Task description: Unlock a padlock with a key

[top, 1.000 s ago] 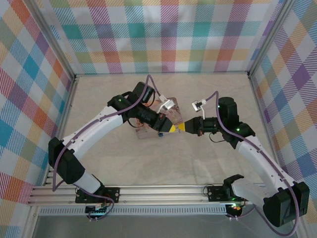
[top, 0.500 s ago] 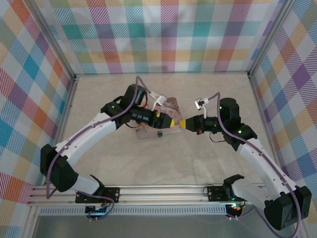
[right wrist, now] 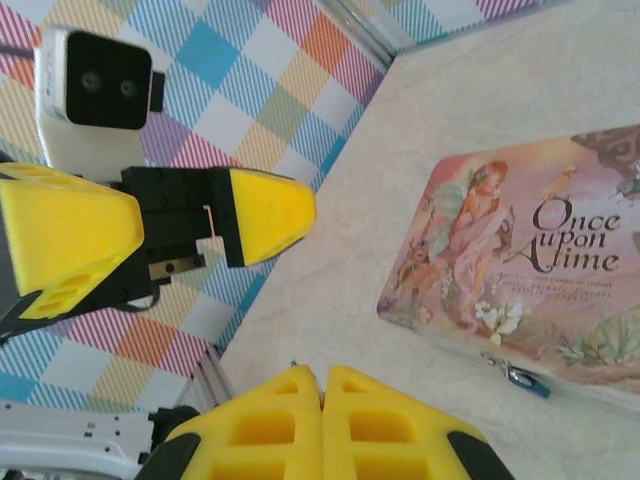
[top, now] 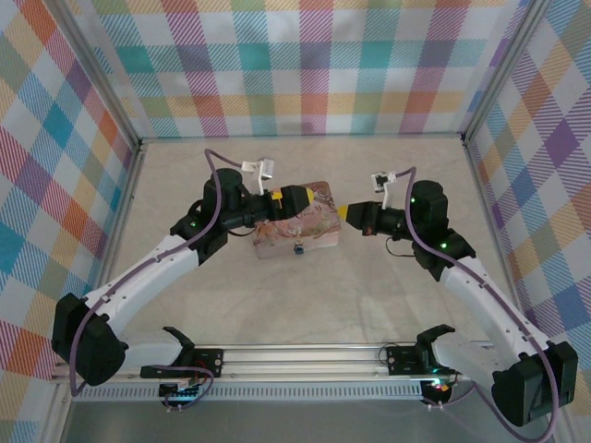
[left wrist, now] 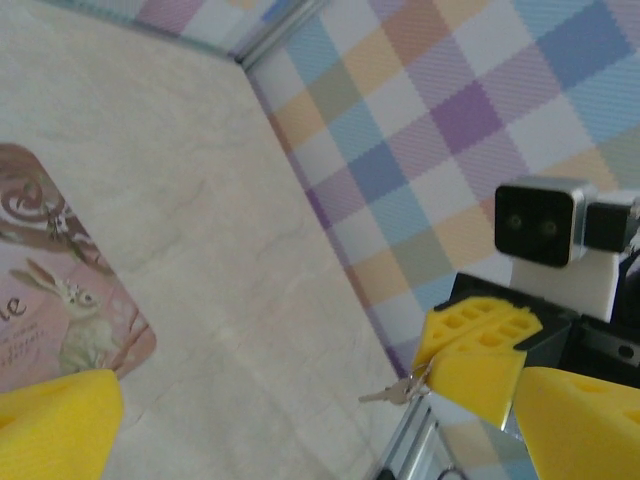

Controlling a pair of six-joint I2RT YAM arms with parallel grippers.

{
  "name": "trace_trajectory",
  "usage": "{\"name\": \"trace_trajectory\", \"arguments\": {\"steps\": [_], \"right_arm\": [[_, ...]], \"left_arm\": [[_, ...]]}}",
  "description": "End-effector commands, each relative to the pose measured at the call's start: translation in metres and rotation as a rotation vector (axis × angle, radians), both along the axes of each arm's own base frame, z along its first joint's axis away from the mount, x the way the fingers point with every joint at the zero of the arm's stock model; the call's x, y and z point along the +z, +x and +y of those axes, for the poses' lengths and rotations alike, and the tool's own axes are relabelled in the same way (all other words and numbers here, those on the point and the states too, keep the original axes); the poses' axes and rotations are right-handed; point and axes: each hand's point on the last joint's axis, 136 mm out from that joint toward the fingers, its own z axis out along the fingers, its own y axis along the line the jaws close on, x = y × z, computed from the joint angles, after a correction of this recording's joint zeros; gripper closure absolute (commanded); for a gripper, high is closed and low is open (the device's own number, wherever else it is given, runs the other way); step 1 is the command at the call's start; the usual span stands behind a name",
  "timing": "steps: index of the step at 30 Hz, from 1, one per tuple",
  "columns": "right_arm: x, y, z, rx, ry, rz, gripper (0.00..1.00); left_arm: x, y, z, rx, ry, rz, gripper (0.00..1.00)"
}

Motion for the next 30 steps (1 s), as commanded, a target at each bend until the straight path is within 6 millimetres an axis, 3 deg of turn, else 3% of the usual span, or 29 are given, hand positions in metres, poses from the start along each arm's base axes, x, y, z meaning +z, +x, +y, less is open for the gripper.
{"name": "trace_trajectory", "arguments": {"steps": [1, 5, 9, 15, 30], "right_arm": [[0.026, 0.013, 0.003, -0.034, 0.074, -0.063, 1.0], [0.042, 0.021, 0.005, -0.047, 0.131, -0.088, 1.0], [0.058, 0.027, 0.005, -0.065, 0.188, -0.122, 1.0], [0.078, 0.032, 0.007, -0.063, 0.263, -0.148, 1.0], [0.09, 0.028, 0.004, -0.073, 0.331, -0.175, 1.0]], "left_arm": [[0.042, 0.012, 0.001, 0.054, -0.156, -0.09, 0.04], [0.055, 0.012, -0.014, -0.02, -0.234, -0.108, 0.26], [0.065, 0.011, -0.027, -0.087, -0.288, -0.12, 0.35], [0.077, 0.008, -0.042, -0.142, -0.325, -0.152, 0.42], [0.097, -0.009, -0.067, -0.26, -0.363, -0.202, 0.58]]}}
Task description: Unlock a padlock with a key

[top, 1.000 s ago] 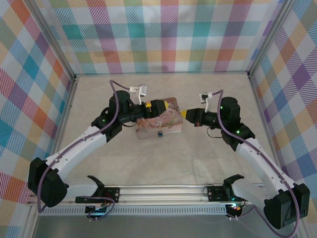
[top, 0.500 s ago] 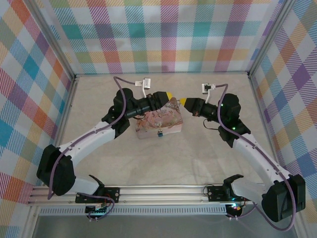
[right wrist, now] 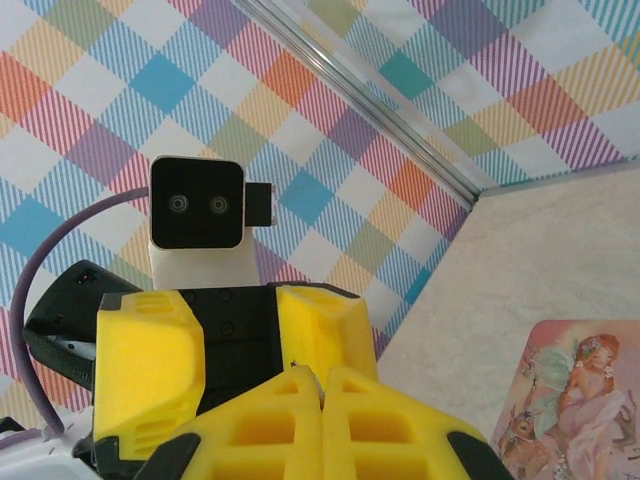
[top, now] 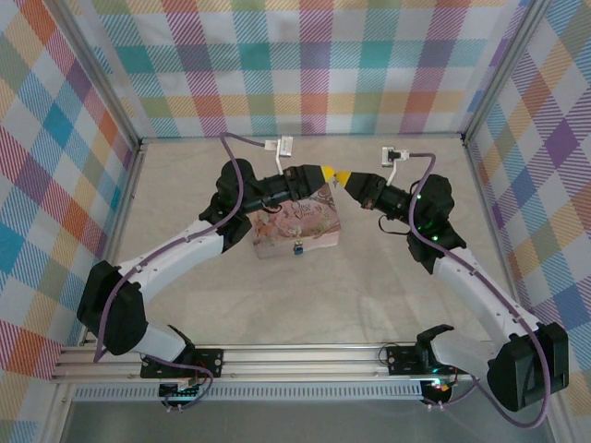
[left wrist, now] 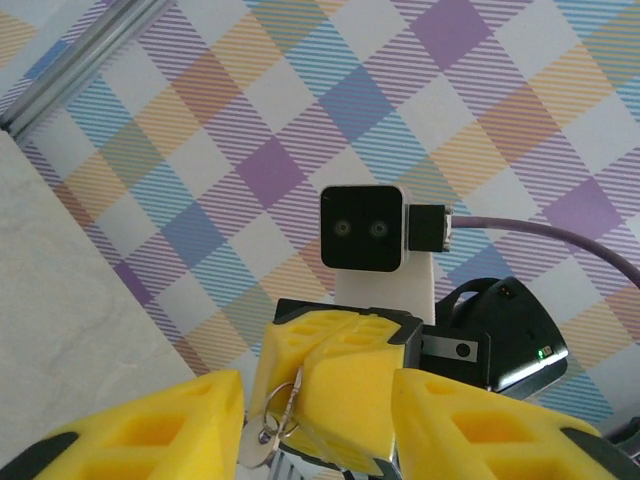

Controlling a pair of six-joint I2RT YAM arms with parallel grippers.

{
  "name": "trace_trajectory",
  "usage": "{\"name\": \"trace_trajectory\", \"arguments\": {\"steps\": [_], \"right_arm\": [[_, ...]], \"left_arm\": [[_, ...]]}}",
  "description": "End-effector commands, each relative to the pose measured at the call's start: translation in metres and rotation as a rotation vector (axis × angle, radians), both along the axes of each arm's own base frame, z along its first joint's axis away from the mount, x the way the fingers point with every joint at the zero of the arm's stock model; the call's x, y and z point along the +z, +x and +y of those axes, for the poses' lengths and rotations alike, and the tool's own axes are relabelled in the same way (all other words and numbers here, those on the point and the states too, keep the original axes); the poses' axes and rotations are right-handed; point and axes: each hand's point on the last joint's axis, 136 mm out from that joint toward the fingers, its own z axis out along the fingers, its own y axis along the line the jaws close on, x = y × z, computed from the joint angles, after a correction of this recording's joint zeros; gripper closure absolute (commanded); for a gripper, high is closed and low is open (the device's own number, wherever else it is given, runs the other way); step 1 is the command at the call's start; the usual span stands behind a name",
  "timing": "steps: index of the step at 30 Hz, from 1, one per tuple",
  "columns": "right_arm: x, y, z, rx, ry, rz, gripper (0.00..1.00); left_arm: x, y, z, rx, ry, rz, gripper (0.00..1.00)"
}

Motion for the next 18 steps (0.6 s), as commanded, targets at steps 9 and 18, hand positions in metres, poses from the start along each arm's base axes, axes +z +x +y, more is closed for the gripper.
{"name": "trace_trajectory", "arguments": {"steps": [9, 18], "right_arm": [[0.0129, -0.0076, -0.0036, -0.009, 0.032, -0.046, 1.0], [0.0074, -0.0119, -0.004, -0.002, 0.024, -0.036, 1.0]], "left_arm": [[0.0248, -0.01, -0.0068, -0.032, -0.028, -0.081, 0.74], [0.0251, -0.0073, -0.0081, -0.022, -0.007, -0.086, 1.0]]}}
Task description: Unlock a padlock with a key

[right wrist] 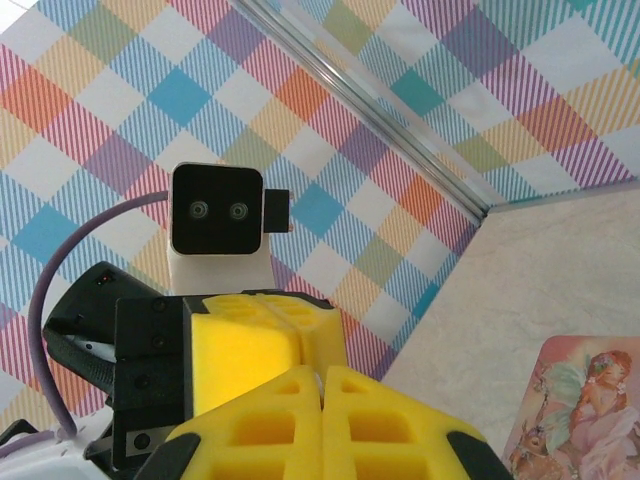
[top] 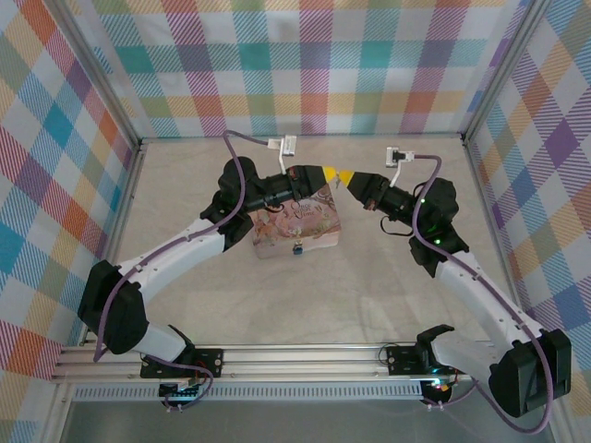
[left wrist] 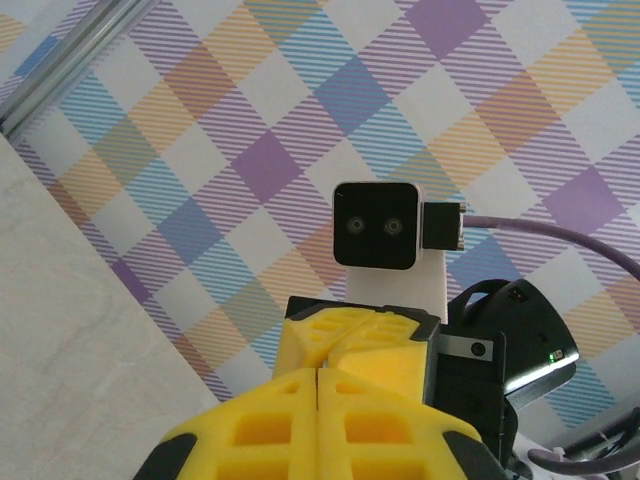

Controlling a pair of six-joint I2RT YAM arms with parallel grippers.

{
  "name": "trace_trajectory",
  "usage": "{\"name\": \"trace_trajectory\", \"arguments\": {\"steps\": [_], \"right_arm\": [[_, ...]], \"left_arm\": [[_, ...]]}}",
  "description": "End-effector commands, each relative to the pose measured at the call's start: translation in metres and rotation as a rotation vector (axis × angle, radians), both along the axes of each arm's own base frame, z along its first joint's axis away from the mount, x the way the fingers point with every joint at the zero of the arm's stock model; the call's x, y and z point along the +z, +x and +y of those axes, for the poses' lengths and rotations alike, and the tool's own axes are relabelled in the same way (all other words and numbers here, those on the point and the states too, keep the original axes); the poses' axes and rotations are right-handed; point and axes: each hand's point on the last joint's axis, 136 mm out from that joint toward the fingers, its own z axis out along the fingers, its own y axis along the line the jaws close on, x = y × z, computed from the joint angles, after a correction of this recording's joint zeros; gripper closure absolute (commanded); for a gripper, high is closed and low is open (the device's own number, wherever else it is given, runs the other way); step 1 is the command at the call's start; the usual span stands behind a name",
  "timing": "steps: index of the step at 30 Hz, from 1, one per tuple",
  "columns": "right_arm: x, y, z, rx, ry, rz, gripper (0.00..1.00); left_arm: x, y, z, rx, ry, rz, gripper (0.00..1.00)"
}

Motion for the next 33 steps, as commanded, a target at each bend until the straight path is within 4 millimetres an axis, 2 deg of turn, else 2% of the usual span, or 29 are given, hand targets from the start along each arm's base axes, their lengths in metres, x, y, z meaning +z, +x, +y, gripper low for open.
{"name": "trace_trajectory", "arguments": {"steps": [1, 2, 3, 4, 6, 10, 13, 15, 20, 24, 33], "right_arm": [[-0.003, -0.006, 0.0, 0.01, -0.003, -0.005, 1.0], [-0.005, -0.006, 0.0, 0.005, -0.013, 0.001, 0.92], [-0.01, -0.006, -0.001, 0.001, -0.028, 0.015, 0.79], [-0.013, -0.007, -0.002, -0.002, -0.043, 0.023, 0.7], [-0.023, -0.01, -0.004, -0.015, -0.088, 0.045, 0.6], [-0.037, -0.019, -0.012, -0.022, -0.175, 0.063, 0.58], [-0.045, -0.029, -0.018, -0.02, -0.242, 0.079, 0.53], [-0.046, -0.037, -0.019, 0.007, -0.251, 0.072, 0.53], [-0.045, -0.05, -0.012, 0.105, -0.225, 0.063, 0.5], [-0.038, -0.055, -0.006, 0.158, -0.177, 0.037, 0.45], [-0.04, -0.052, 0.0, 0.203, -0.155, 0.051, 0.48]], "left_arm": [[0.021, -0.004, -0.002, -0.002, -0.016, -0.07, 1.0], [0.02, -0.003, -0.001, 0.008, -0.006, -0.072, 1.0], [0.017, -0.002, 0.0, 0.019, 0.011, -0.068, 1.0], [0.014, -0.002, 0.0, 0.026, 0.032, -0.062, 1.0], [0.006, -0.002, 0.002, 0.032, 0.094, -0.053, 1.0], [-0.014, -0.009, 0.003, 0.001, 0.222, -0.027, 1.0], [-0.038, -0.019, 0.003, -0.066, 0.351, 0.015, 1.0], [-0.047, -0.029, 0.004, -0.115, 0.395, 0.026, 1.0], [-0.045, -0.051, 0.005, -0.217, 0.39, 0.011, 1.0], [-0.043, -0.055, 0.008, -0.217, 0.391, -0.003, 1.0], [-0.036, -0.06, 0.004, -0.233, 0.343, -0.026, 1.0]]}}
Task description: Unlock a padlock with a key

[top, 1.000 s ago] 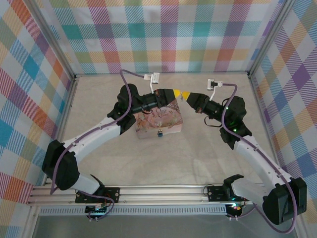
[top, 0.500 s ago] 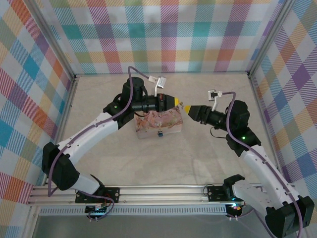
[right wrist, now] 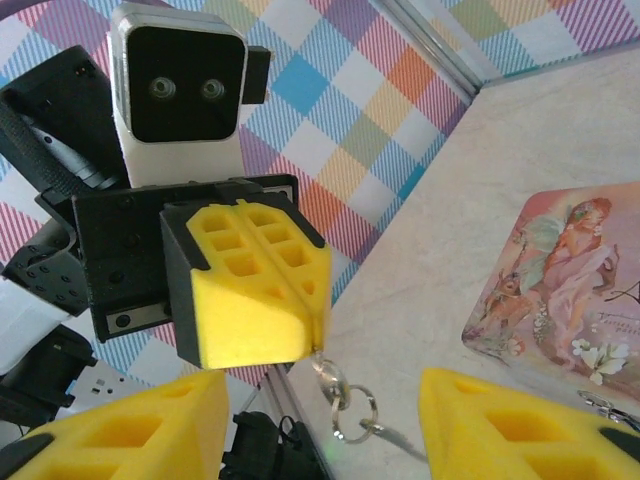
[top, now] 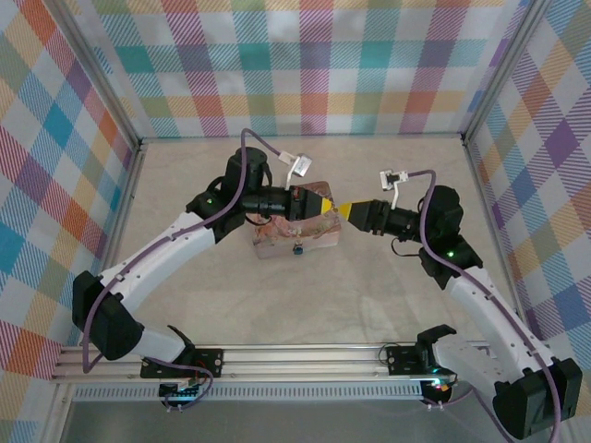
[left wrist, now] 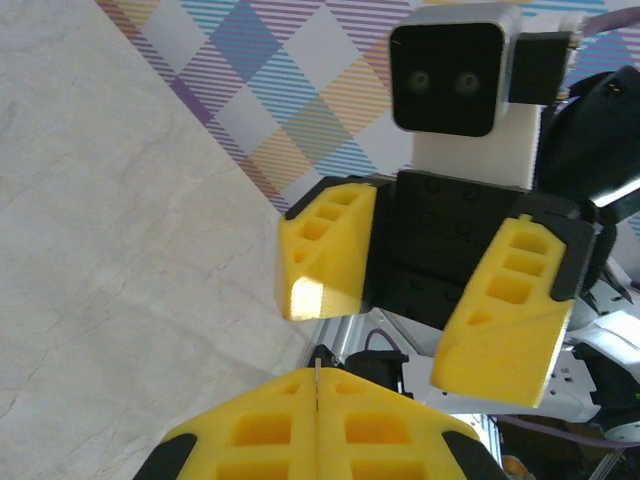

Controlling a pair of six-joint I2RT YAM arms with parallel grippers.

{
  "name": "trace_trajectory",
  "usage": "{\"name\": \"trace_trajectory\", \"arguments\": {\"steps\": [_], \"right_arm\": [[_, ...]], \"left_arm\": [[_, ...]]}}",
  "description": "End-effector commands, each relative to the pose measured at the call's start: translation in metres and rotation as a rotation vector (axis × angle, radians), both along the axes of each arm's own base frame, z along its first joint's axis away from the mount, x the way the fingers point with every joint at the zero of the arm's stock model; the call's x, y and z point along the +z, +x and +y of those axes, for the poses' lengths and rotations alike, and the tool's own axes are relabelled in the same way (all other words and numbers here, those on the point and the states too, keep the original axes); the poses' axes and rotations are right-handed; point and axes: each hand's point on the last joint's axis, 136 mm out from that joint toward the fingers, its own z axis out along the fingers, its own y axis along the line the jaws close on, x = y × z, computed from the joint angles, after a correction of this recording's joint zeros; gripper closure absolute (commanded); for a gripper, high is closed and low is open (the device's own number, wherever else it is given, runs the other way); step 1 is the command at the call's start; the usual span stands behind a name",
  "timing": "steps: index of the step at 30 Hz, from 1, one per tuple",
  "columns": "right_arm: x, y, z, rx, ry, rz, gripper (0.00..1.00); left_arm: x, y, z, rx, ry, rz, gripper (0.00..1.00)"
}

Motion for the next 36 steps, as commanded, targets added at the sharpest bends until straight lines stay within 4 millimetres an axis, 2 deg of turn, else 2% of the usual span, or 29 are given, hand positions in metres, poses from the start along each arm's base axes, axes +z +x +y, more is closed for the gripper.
{"name": "trace_trajectory", "arguments": {"steps": [1, 9, 16, 24, 29, 33, 34, 36], "right_arm": [[0.004, -0.004, 0.004, 0.052, 0.027, -0.019, 0.5], [0.012, -0.012, 0.009, 0.108, 0.045, -0.04, 0.61], [0.006, -0.014, 0.012, 0.127, 0.034, -0.024, 0.65], [0.007, -0.017, 0.012, 0.136, 0.029, -0.034, 0.83], [0.003, -0.018, 0.013, 0.142, 0.019, -0.031, 1.0], [0.001, -0.019, 0.011, 0.131, 0.007, -0.039, 1.0], [0.0, -0.019, 0.01, 0.12, 0.003, -0.039, 1.0], [-0.002, -0.017, 0.008, 0.097, -0.011, -0.042, 1.0]], "left_arm": [[0.015, -0.014, -0.004, -0.049, -0.05, -0.043, 1.0], [0.013, -0.014, -0.007, -0.051, -0.052, -0.041, 1.0], [0.014, -0.012, -0.007, -0.04, -0.056, -0.048, 1.0], [0.014, -0.011, -0.008, -0.036, -0.058, -0.044, 1.0], [0.015, -0.011, -0.008, -0.036, -0.062, -0.044, 1.0], [0.015, -0.009, -0.008, -0.025, -0.058, -0.042, 1.0], [0.014, -0.007, -0.007, -0.01, -0.05, -0.042, 0.98], [0.011, 0.002, -0.002, 0.052, -0.026, -0.04, 0.65]]}}
